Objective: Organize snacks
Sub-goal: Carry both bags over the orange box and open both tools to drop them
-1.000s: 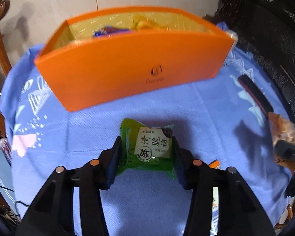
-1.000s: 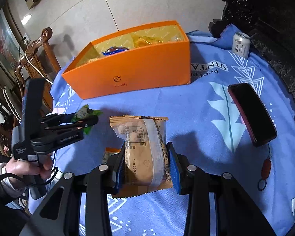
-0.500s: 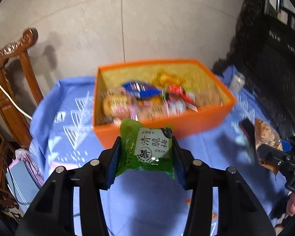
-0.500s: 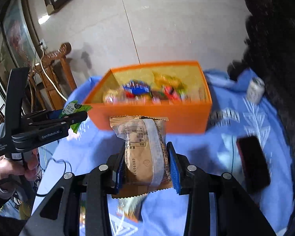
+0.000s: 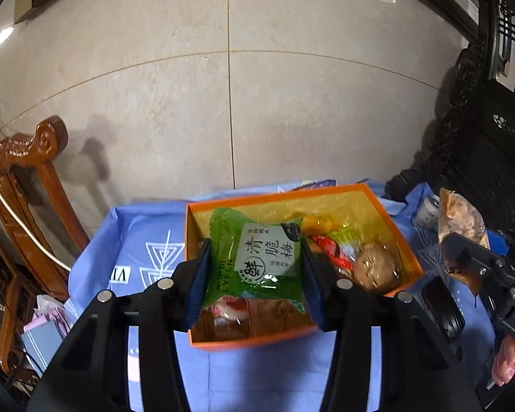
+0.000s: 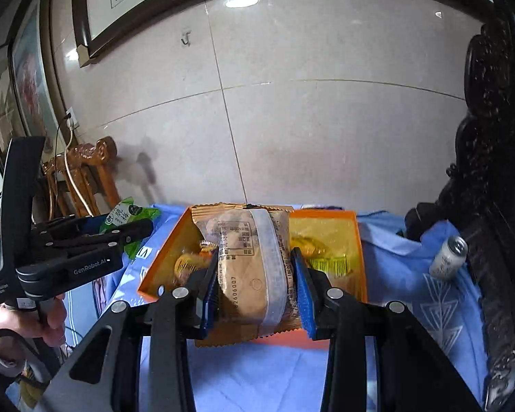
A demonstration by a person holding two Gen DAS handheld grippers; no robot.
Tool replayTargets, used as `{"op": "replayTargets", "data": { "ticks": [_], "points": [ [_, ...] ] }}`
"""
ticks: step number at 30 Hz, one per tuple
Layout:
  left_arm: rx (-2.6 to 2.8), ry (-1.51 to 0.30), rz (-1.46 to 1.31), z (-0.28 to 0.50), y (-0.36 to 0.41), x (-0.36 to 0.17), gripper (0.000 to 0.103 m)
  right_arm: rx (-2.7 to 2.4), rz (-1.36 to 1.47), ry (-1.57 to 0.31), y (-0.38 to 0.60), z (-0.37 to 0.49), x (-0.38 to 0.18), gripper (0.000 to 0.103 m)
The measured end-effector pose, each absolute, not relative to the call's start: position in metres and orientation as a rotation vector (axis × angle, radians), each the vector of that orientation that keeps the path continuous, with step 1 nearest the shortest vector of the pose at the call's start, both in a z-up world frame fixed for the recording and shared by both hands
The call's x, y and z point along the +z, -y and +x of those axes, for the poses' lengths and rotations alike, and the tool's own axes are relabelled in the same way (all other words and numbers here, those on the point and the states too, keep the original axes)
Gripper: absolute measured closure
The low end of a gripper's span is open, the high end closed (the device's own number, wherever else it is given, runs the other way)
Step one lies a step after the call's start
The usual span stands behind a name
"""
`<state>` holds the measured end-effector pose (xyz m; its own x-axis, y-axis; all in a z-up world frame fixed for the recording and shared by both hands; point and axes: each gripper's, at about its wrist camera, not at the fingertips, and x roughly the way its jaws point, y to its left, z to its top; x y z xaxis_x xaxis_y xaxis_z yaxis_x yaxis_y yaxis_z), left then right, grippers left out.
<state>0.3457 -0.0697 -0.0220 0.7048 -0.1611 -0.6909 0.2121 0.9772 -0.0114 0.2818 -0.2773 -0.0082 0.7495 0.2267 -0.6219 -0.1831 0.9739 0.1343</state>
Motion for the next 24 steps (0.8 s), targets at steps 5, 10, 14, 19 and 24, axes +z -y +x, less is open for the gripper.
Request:
{"op": "replayTargets", "data": {
  "ticks": [5, 10, 14, 19, 24],
  "points": [
    [-0.199, -0.772, 0.07, 0.365, 0.072, -0.026, 0.056, 0.224, 0.056, -0.694, 0.274, 0.3, -0.012, 0.065],
    [-0.19, -0.79, 0.076, 0.38, 0.074, -0.037, 0.056, 0.214, 0.053, -0.703, 0.271, 0.317, -0.018, 0.065],
    [-0.178, -0.796, 0.077, 0.394, 0.074, -0.041, 0.056, 0.205, 0.044, -0.707, 0.27, 0.33, -0.023, 0.065],
    [-0.163, -0.807, 0.088, 0.406, 0.077, -0.047, 0.015, 0.219, 0.022, -0.74, 0.268, 0.346, -0.032, 0.046],
    [-0.139, -0.782, 0.055, 0.392, 0.067, -0.041, 0.004, 0.208, 0.012, -0.702, 0.264, 0.326, -0.026, 0.018]
  ]
}}
